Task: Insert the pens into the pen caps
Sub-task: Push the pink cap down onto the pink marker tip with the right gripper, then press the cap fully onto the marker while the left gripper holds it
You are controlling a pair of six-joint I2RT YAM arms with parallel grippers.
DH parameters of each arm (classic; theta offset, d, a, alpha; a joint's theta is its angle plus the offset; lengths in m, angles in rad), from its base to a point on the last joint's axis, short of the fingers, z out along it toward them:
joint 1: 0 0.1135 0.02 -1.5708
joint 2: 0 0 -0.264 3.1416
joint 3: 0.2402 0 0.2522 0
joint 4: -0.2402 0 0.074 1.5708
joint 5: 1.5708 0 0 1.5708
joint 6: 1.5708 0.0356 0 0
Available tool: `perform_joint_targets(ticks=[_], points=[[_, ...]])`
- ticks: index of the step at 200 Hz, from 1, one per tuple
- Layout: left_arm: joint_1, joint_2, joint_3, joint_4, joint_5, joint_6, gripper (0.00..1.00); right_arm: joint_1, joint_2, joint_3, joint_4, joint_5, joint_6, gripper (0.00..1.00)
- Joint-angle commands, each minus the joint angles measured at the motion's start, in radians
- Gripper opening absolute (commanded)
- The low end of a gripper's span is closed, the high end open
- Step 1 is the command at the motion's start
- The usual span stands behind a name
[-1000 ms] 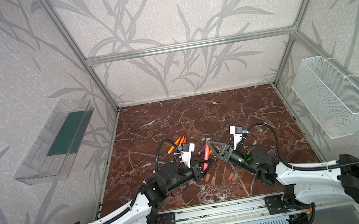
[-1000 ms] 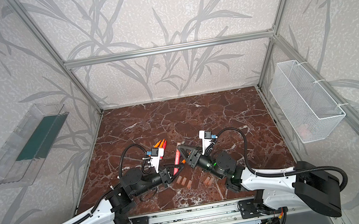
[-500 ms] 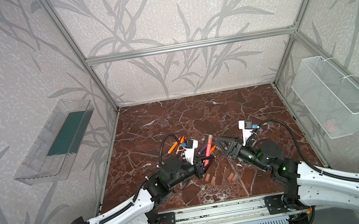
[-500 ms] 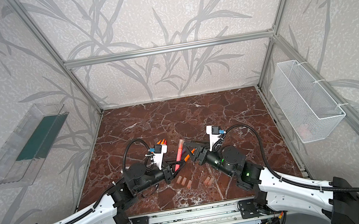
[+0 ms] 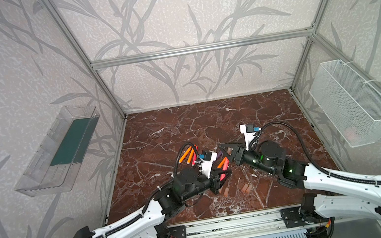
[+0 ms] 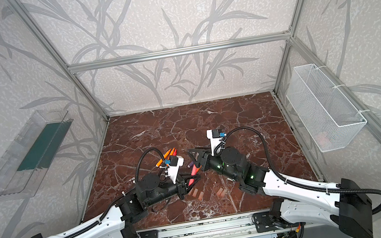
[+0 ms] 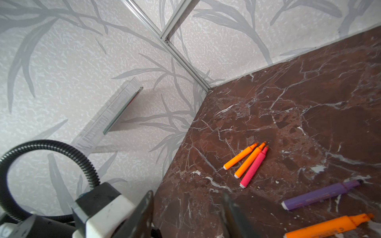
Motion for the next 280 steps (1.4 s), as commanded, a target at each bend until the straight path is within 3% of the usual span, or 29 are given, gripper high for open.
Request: perform_joint_targets(ticks=[1, 72, 96, 130, 148, 176, 228, 280], points=[[-0.004, -0.012, 0.026, 0.002, -0.009, 0.021, 0.00, -0.007, -0.003, 0.028, 0.001, -0.017, -0.001, 0.38], [-0.003, -0.005, 0.037, 0.021, -0.043, 0.024, 0.00, -0.009, 0.030, 0.037, -0.012, -0.066, -0.011, 0.00], [0.016, 0.001, 0.098, -0.013, -0.080, 0.028, 0.00, -0.009, 0.034, 0.019, -0.004, -0.112, -0.019, 0.00], [0.162, 0.043, 0.157, 0.077, 0.148, -0.070, 0.00, -0.009, 0.035, -0.042, 0.074, -0.162, -0.029, 0.00], [0.205, 0.064, 0.180, 0.106, 0.188, -0.099, 0.00, -0.007, 0.054, -0.071, 0.129, -0.209, -0.031, 0.00], [0.207, 0.073, 0.244, 0.021, 0.114, -0.045, 0.00, 0.026, 0.100, -0.085, 0.152, -0.214, -0.005, 0.00], [0.206, 0.042, 0.334, -0.165, -0.172, 0.099, 0.00, 0.172, 0.174, -0.061, 0.092, -0.083, 0.048, 0.00], [0.208, 0.067, 0.402, -0.232, -0.231, 0.157, 0.00, 0.215, 0.205, -0.069, 0.113, -0.046, 0.095, 0.00]])
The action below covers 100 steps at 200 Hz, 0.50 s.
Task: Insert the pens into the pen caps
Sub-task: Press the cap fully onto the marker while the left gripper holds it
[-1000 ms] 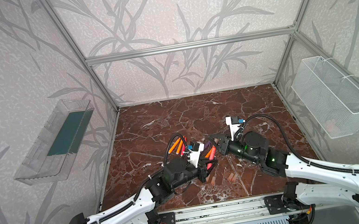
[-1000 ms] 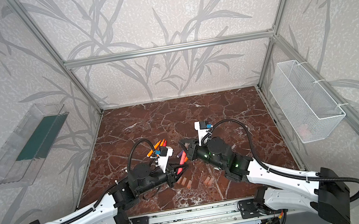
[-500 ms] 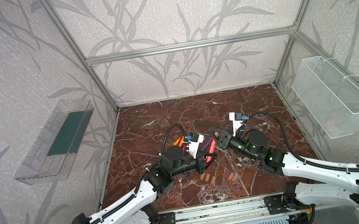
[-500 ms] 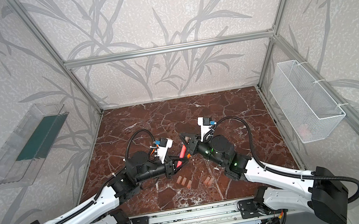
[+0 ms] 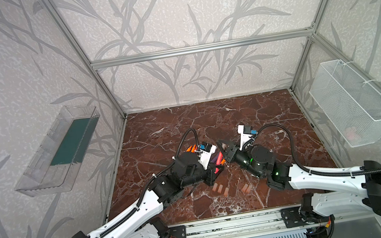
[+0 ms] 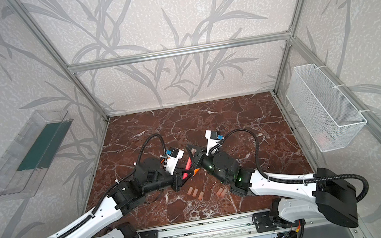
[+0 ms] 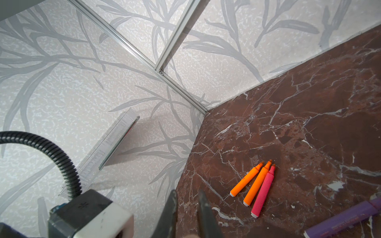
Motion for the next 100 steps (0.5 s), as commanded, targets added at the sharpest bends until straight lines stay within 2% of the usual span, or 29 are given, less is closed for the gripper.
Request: perform_joint_targets(ticks=[1, 21, 67, 87, 100], points=[[0.054, 0.012, 0.138, 0.258, -0.282, -0.001, 0.00, 0.121, 0.029, -0.044, -0.159, -0.262, 0.008, 0.00], [0.061, 0.012, 0.150, 0.247, -0.242, -0.002, 0.00, 0.122, 0.017, -0.061, -0.126, -0.271, -0.013, 0.00], [0.154, 0.013, 0.148, 0.316, 0.051, -0.091, 0.00, 0.121, 0.032, -0.140, 0.144, -0.366, -0.099, 0.00], [0.163, 0.005, 0.144, 0.326, 0.077, -0.103, 0.00, 0.127, 0.048, -0.143, 0.188, -0.392, -0.115, 0.00], [0.163, -0.005, 0.143, 0.312, 0.049, -0.093, 0.00, 0.146, 0.051, -0.134, 0.179, -0.375, -0.120, 0.00]])
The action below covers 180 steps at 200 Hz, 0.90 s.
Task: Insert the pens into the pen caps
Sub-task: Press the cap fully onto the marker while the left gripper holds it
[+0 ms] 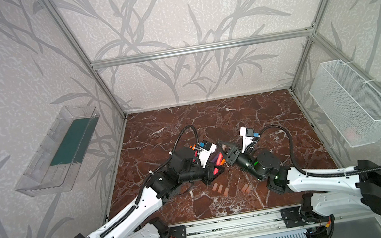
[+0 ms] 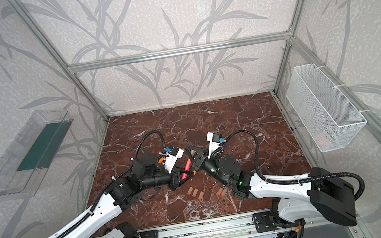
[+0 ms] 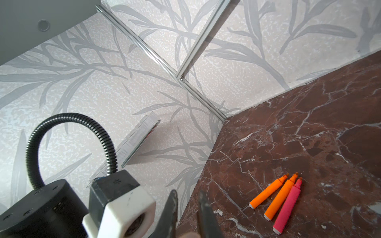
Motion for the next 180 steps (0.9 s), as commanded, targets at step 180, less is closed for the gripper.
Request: perform_joint_targets(ticks=[180], points=[[-0.158, -0.138, -0.076, 0.388, -0.238, 0.068, 0.00, 0.178, -0.090, 0.087, -0.512, -0.039, -0.078, 0.26]])
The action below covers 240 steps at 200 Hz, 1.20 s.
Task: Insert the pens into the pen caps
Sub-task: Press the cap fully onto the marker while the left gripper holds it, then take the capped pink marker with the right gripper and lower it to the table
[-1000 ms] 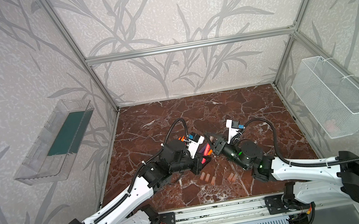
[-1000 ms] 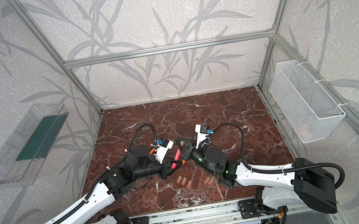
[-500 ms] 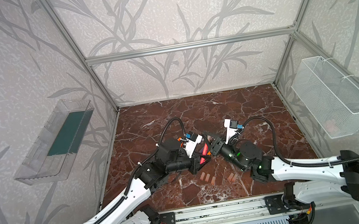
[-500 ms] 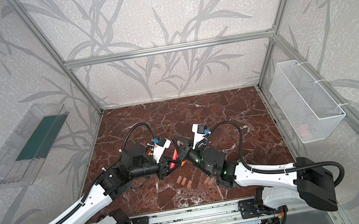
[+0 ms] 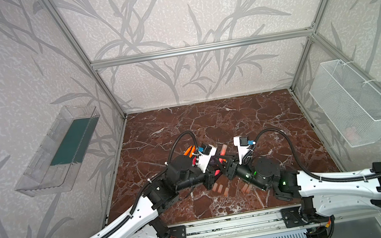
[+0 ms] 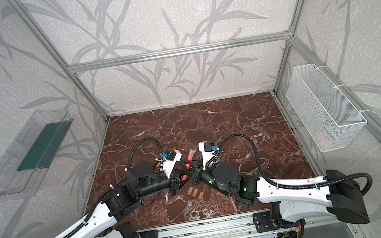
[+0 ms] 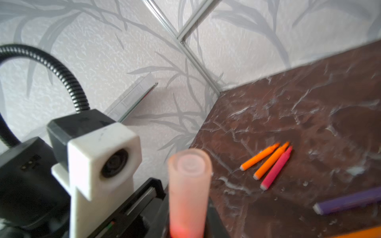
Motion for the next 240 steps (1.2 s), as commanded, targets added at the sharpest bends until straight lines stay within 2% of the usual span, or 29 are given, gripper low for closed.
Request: perform_joint_targets(ticks=[1, 30, 59, 80, 91, 116, 134, 176, 204, 240], points=[[-0.030, -0.025, 0.018, 0.231, -0.086, 0.017, 0.00, 0.017, 0.028, 0.000, -0.121, -0.101, -0.013, 0.26], [-0.037, -0.026, 0.008, 0.242, -0.097, 0.020, 0.00, 0.017, 0.042, 0.009, -0.113, -0.116, -0.010, 0.29], [-0.043, -0.033, 0.002, 0.246, -0.081, 0.018, 0.00, 0.018, 0.040, 0.008, -0.117, -0.094, -0.013, 0.16], [-0.045, -0.064, -0.024, 0.242, -0.131, 0.004, 0.00, 0.017, 0.027, 0.001, -0.132, -0.058, -0.020, 0.10], [-0.045, -0.091, -0.046, 0.221, -0.195, -0.015, 0.09, 0.013, 0.012, -0.001, -0.161, -0.036, -0.029, 0.07], [-0.043, -0.160, -0.105, 0.121, -0.361, -0.078, 0.39, -0.023, -0.044, 0.010, -0.313, 0.024, -0.051, 0.05], [-0.043, -0.193, -0.143, 0.019, -0.467, -0.112, 0.52, -0.099, -0.062, 0.050, -0.497, 0.011, -0.050, 0.03], [-0.043, -0.195, -0.175, -0.099, -0.570, -0.090, 0.68, -0.308, -0.014, 0.126, -0.868, -0.074, -0.118, 0.00], [-0.042, -0.136, -0.138, -0.145, -0.642, -0.044, 0.70, -0.403, 0.025, 0.126, -0.985, -0.068, -0.148, 0.00], [-0.043, -0.073, -0.096, -0.224, -0.641, -0.056, 0.69, -0.439, 0.168, 0.208, -1.061, 0.008, -0.191, 0.01]])
